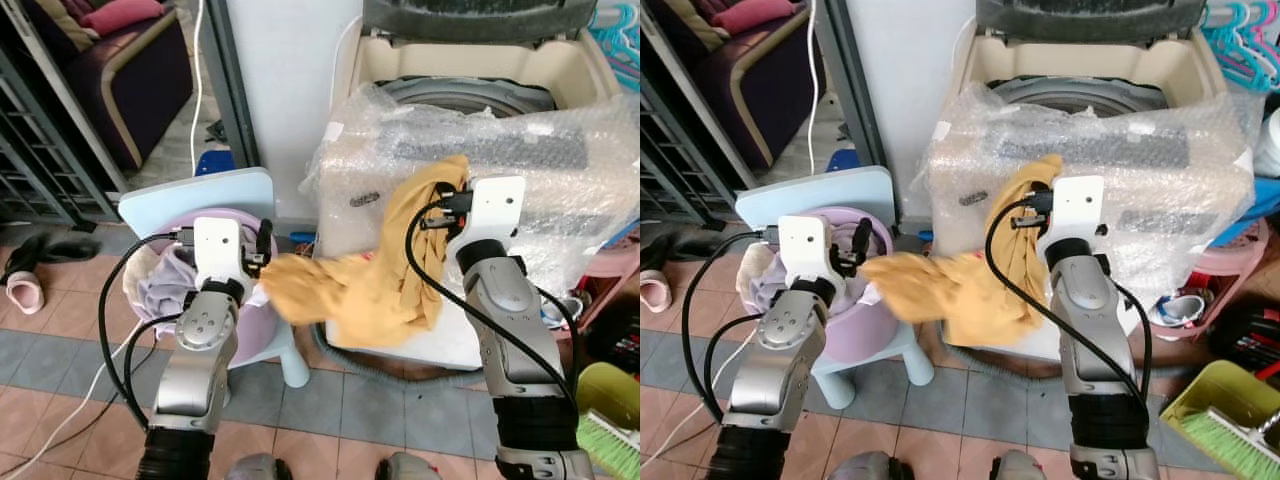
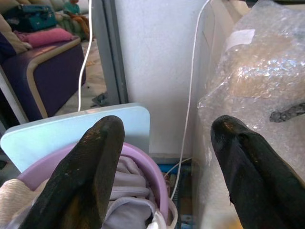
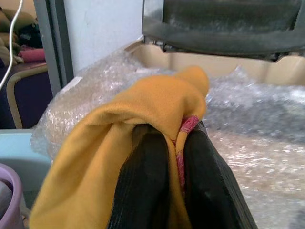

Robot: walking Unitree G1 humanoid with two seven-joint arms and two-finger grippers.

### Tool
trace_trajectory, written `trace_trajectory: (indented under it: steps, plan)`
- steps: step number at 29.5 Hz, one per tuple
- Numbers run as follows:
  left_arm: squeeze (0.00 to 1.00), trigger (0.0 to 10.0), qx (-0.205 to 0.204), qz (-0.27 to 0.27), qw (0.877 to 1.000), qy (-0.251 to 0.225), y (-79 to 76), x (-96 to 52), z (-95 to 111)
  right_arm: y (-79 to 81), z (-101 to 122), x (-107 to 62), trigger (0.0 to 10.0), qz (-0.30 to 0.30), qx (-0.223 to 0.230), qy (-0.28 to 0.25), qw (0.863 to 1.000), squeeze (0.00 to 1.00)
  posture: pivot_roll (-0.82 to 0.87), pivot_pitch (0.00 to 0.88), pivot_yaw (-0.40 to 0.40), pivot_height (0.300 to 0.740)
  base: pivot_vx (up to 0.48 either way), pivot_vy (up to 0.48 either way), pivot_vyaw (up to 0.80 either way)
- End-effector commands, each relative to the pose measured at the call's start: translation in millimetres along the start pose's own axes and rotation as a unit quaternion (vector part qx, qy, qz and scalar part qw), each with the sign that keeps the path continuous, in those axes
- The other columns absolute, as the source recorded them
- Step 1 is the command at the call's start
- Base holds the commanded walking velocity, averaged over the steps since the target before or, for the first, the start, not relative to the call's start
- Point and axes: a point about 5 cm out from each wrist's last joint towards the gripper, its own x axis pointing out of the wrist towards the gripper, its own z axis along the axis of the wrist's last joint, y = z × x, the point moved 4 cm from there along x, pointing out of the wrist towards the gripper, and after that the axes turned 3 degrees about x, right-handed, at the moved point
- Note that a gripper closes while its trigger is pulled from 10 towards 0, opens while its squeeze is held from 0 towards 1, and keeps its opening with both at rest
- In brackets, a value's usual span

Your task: Clothes washing

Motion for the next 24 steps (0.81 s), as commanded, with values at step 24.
trace_trajectory:
  steps: [24]
  plan:
    - [0.00, 10.0, 0.013, 0.031, 0.999, 0.003, 19.8, -13.8, 1, 5.0, 11, -3.7, 10.0, 0.009, -0.001, -0.019, 1.000, 0.00, -0.08, 0.079, 0.080, 0.740, 0.000, -0.013, -0.49]
